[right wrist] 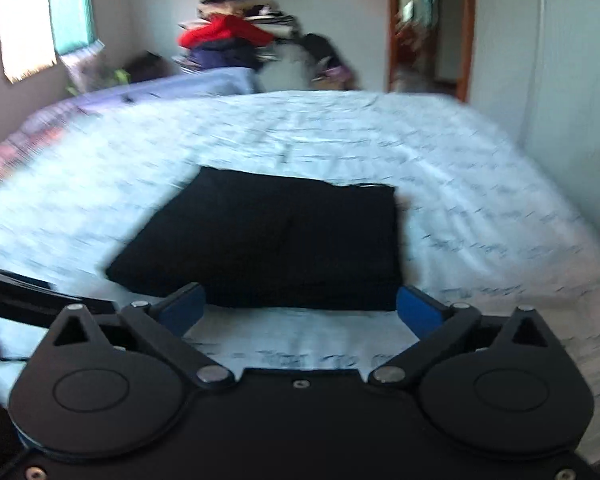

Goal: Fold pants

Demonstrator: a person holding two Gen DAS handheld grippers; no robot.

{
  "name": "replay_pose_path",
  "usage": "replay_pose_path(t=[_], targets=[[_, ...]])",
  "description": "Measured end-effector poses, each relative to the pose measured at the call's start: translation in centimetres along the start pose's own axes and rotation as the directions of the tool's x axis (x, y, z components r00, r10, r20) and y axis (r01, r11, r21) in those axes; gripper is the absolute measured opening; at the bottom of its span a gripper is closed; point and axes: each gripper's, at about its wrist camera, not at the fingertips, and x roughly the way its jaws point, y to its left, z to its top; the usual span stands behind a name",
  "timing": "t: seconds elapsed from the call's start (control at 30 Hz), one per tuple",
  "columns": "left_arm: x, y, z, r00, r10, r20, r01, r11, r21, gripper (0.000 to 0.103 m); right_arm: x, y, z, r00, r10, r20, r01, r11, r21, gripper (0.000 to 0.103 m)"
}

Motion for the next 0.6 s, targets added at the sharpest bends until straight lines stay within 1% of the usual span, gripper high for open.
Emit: replay_pose_path(t=[0.03, 0.07, 0.13, 0.17, 0.23, 0.33, 0.43, 0.5, 0.6], targets=[[0.4, -0.2, -0.2, 1.000, 0.003, 0.001, -0.003, 1.000, -0.003, 0.099, 0.5, 0.6, -0.3, 1.000, -0.022, -0.001, 0.022, 1.000, -0.007, 0.103], [0.7, -0.6, -0.4, 1.000, 0.010, 0.008, -0.010, 1.000, 0.003, 0.099, 0.8, 1.1, -0.6, 1.000, -0.018, -0.004, 0.018, 1.000, 0.001, 0.103], [0.9, -1.1, -0.8, 0.999, 0.048, 0.026, -0.049, 0.998, 0.025, 0.098, 1.2, 1.4, -1.2, 0.999, 0.042, -0.027, -0.040, 0.998, 0.055, 0.103], [0.8, -1.4, -1.0, 0.997, 0.067, 0.048, -0.069, 0.997, 0.040, 0.098, 1.4, 1.4, -1.5, 0.996, 0.071, -0.045, -0.067, 0.994, 0.082, 0.103], [0.6, -1.7, -1.3, 0.992, 0.098, 0.085, -0.102, 0.993, 0.055, 0.099, 1.6, 1.4, -2.1, 0.993, 0.098, -0.062, -0.091, 0.991, 0.101, 0.103], [0.4, -2.0, -1.3, 0.986, 0.115, 0.119, -0.122, 0.991, 0.048, 0.099, 1.2, 1.9, -2.9, 0.997, 0.070, -0.046, -0.068, 0.997, 0.036, 0.103], [0.5, -1.9, -1.3, 0.984, 0.123, 0.129, -0.128, 0.991, 0.028, 0.099, 0.8, 2.2, -2.9, 0.999, 0.040, -0.020, -0.040, 0.999, -0.015, 0.103], [0.6, -2.1, -1.3, 0.981, 0.135, 0.137, -0.140, 0.990, 0.026, 0.099, 0.7, 1.9, -2.9, 1.000, 0.027, -0.011, -0.027, 1.000, 0.003, 0.103], [0.6, -2.3, -1.8, 0.978, 0.148, 0.146, -0.155, 0.987, 0.034, 0.099, 0.9, 1.7, -2.8, 0.999, 0.023, -0.023, -0.023, 0.999, 0.033, 0.103]])
